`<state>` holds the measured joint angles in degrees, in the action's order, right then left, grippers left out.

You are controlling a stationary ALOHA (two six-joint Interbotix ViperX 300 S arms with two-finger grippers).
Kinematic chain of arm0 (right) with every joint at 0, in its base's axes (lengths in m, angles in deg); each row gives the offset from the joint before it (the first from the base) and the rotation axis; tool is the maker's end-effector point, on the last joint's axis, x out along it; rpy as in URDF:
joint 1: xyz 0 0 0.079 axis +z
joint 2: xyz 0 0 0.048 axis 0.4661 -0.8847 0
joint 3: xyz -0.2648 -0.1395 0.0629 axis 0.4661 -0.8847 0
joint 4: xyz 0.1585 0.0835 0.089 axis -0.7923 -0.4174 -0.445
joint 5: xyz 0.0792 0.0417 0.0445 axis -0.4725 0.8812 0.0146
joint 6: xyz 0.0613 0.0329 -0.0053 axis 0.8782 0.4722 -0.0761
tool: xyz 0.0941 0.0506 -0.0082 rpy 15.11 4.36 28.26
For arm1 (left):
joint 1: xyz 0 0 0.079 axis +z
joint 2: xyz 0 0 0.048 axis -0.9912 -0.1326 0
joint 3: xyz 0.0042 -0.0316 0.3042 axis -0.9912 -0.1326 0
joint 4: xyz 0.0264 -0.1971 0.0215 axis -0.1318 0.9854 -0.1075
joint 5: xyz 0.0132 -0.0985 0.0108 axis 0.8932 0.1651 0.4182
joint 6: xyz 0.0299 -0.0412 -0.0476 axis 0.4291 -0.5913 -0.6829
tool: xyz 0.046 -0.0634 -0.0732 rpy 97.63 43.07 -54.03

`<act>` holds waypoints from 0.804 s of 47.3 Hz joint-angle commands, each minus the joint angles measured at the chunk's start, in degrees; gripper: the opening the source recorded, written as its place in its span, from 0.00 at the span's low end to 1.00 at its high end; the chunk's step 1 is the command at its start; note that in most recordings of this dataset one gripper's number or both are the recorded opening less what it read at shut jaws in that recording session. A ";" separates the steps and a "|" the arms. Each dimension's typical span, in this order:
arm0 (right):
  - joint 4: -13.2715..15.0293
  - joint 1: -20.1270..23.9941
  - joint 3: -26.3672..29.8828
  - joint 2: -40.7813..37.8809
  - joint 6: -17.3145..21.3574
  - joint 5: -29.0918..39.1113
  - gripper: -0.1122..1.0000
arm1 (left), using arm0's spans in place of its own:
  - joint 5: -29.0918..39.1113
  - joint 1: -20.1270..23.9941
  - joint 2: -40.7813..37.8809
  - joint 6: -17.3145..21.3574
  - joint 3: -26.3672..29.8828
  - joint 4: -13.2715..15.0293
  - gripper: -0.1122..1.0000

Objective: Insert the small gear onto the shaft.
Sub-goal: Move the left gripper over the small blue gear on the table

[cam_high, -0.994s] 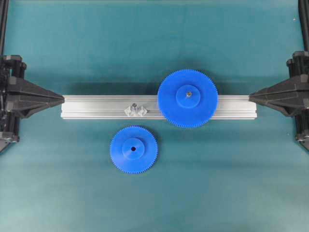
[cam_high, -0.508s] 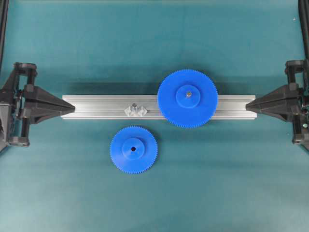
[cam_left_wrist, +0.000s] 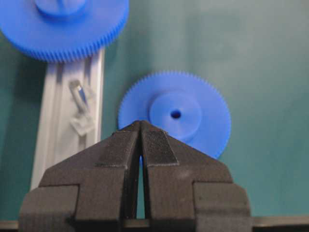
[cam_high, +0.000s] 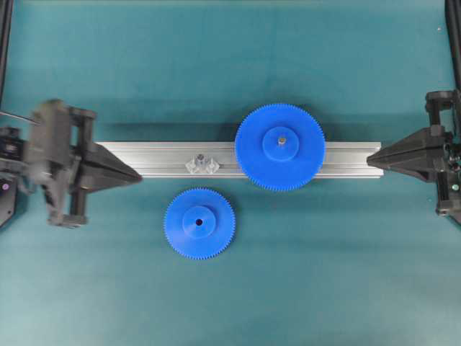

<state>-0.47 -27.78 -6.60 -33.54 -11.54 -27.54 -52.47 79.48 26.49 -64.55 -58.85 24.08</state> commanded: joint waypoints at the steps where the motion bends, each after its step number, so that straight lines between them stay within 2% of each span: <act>1: -0.09 -0.09 0.97 -0.26 0.62 -0.26 0.10 | -0.62 -0.53 -2.02 -0.18 2.46 -0.18 0.09; 20: -0.09 -0.18 0.88 -0.26 0.62 0.26 0.10 | 1.76 -1.49 -12.13 -0.18 9.40 -0.18 0.09; 32: -0.18 -0.18 1.05 -0.18 0.62 2.11 0.10 | 7.91 -1.41 -16.35 -0.97 13.45 -0.18 0.09; 38: -0.09 -0.18 0.97 0.09 0.62 2.11 0.10 | 8.79 -1.49 -18.19 -1.67 15.03 -0.18 0.09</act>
<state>-0.47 -27.87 -6.60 -33.36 -11.54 -25.17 -43.85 78.25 8.47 -65.96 -45.93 24.00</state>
